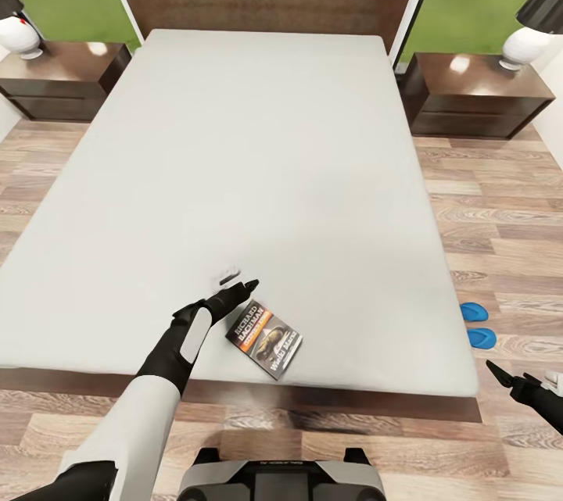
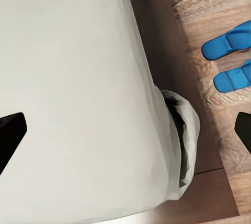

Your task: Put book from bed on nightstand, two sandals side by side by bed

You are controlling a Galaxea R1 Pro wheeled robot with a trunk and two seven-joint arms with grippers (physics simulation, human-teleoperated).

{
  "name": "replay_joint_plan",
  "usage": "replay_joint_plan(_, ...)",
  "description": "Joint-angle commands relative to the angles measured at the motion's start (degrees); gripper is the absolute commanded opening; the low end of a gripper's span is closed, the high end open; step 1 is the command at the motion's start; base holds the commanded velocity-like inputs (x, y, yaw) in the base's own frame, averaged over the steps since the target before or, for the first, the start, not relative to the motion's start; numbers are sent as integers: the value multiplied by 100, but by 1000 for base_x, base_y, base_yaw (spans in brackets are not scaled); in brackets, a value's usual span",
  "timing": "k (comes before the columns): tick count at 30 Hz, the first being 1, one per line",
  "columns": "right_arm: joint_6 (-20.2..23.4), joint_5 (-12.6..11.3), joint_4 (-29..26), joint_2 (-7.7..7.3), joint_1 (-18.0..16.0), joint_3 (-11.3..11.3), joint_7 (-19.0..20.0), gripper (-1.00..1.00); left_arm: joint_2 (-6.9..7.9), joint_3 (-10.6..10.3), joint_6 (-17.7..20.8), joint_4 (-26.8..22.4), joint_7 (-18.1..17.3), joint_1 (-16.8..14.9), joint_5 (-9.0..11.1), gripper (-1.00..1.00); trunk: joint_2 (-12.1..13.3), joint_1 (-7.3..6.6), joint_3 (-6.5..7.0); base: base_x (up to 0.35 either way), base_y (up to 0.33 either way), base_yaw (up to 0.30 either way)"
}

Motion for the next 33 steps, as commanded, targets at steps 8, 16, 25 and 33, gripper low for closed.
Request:
replay_joint_plan(8,-2,-34,9,-1,-4,-1,32,100,-8,34,48,-5,-22,-2,28,100,-3,0,-3,0,0,0)
replay_joint_plan(16,-2,-34,9,-1,-4,-2,33,100,-8,34,48,-5,-22,-2,29,100,-203,110,-93,0,0,0)
replay_joint_plan(25,-2,-33,9,-1,-4,-2,34,100,-8,34,48,-5,-22,-2,29,100,-203,110,-93,0,0,0)
replay_joint_plan(33,-2,-34,9,-1,-4,1,32,100,-10,34,52,-5,-22,-2,29,100,-203,110,-93,-105,-26,0)
